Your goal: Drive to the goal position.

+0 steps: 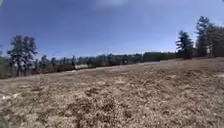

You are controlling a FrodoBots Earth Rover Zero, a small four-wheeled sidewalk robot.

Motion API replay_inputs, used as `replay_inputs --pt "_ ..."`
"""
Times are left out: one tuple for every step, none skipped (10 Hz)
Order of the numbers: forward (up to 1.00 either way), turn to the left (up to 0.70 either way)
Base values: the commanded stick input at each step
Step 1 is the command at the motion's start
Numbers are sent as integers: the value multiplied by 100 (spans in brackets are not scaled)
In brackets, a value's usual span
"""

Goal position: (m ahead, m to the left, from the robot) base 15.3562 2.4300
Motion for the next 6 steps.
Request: replay_inputs --pt "70 0" --pt "70 0" --pt "70 0" --pt "70 0" --pt "70 0" --pt "70 0"
